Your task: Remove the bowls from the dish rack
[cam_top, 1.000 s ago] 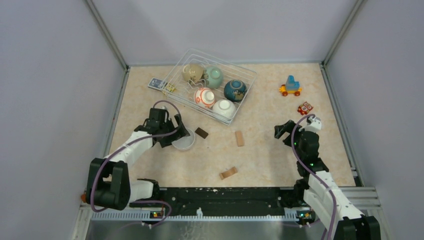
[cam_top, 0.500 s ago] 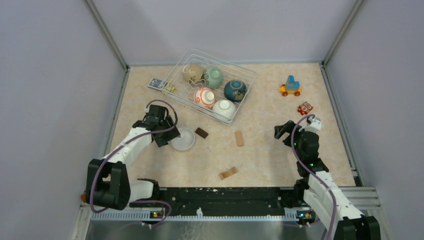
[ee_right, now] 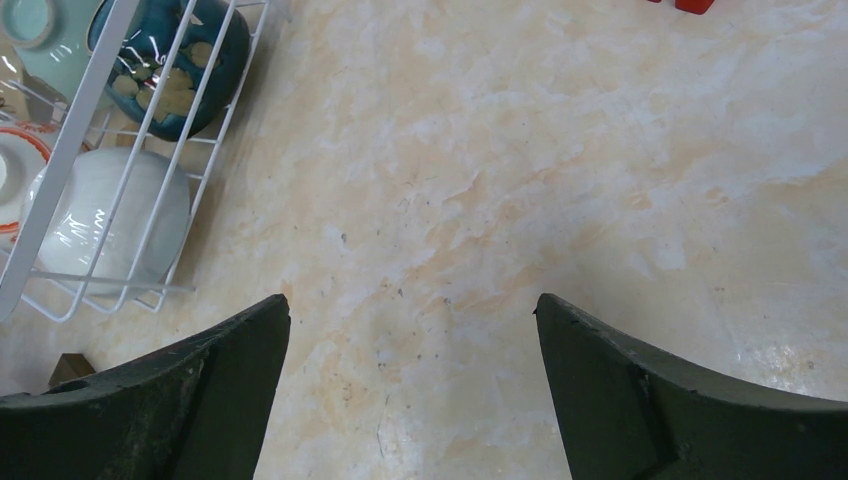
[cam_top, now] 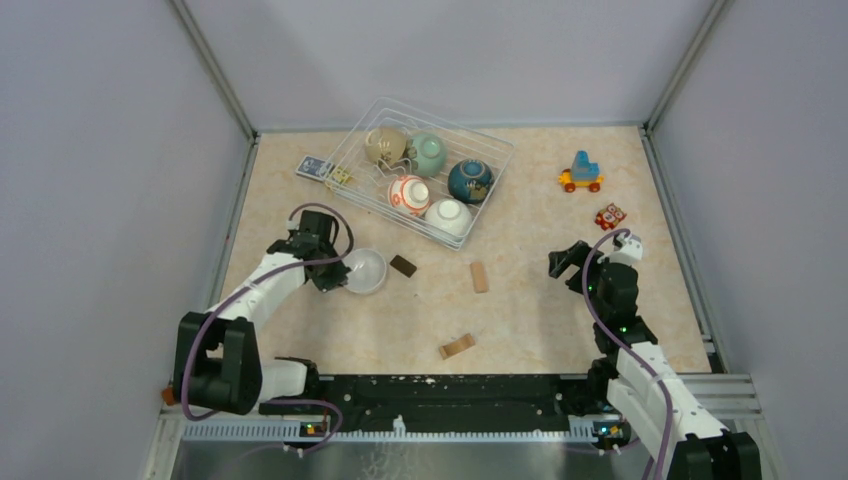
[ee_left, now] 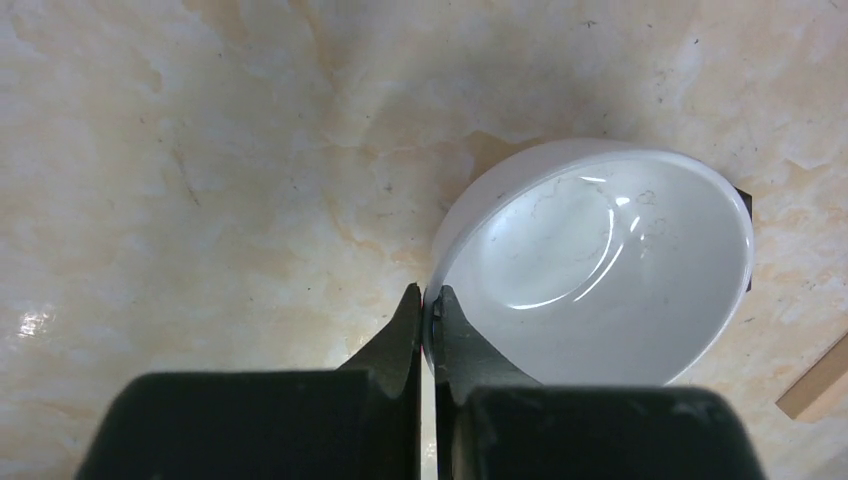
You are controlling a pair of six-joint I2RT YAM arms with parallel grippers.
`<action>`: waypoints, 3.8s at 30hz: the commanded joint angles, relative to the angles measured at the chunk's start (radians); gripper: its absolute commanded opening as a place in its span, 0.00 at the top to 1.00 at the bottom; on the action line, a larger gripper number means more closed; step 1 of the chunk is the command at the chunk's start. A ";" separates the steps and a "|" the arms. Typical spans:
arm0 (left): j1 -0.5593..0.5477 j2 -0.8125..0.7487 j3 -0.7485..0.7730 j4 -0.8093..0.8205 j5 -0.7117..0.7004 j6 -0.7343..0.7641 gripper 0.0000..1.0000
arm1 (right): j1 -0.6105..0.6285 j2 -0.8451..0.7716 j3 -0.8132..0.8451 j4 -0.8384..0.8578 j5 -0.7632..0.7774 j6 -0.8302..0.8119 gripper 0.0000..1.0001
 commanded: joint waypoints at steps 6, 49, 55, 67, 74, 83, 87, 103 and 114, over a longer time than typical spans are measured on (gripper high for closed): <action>0.055 -0.001 0.117 -0.046 -0.201 -0.106 1.00 | 0.006 -0.013 -0.004 0.027 -0.011 0.001 0.08; 0.295 -0.089 0.263 0.181 0.360 0.217 0.01 | 0.006 -0.014 -0.008 0.036 -0.019 -0.002 0.08; 0.135 -0.047 0.330 0.292 0.553 0.327 0.01 | 0.007 -0.013 -0.007 0.037 -0.024 -0.002 0.08; -0.067 0.355 0.654 0.242 0.456 0.484 0.01 | 0.006 0.004 -0.001 0.035 -0.026 -0.006 0.08; -0.080 0.470 0.768 0.180 0.375 0.552 0.01 | 0.005 0.009 -0.002 0.040 -0.023 -0.006 0.08; -0.094 0.568 0.880 0.107 0.354 0.603 0.01 | 0.006 0.025 0.003 0.041 -0.020 -0.007 0.08; -0.111 0.605 0.910 0.094 0.341 0.619 0.01 | 0.006 0.026 0.005 0.039 -0.012 -0.005 0.08; -0.139 0.743 1.016 -0.008 0.294 0.640 0.02 | 0.006 0.031 0.006 0.035 -0.002 -0.004 0.08; -0.158 0.707 1.035 -0.014 0.247 0.645 0.38 | 0.006 0.031 0.006 0.035 -0.001 -0.004 0.08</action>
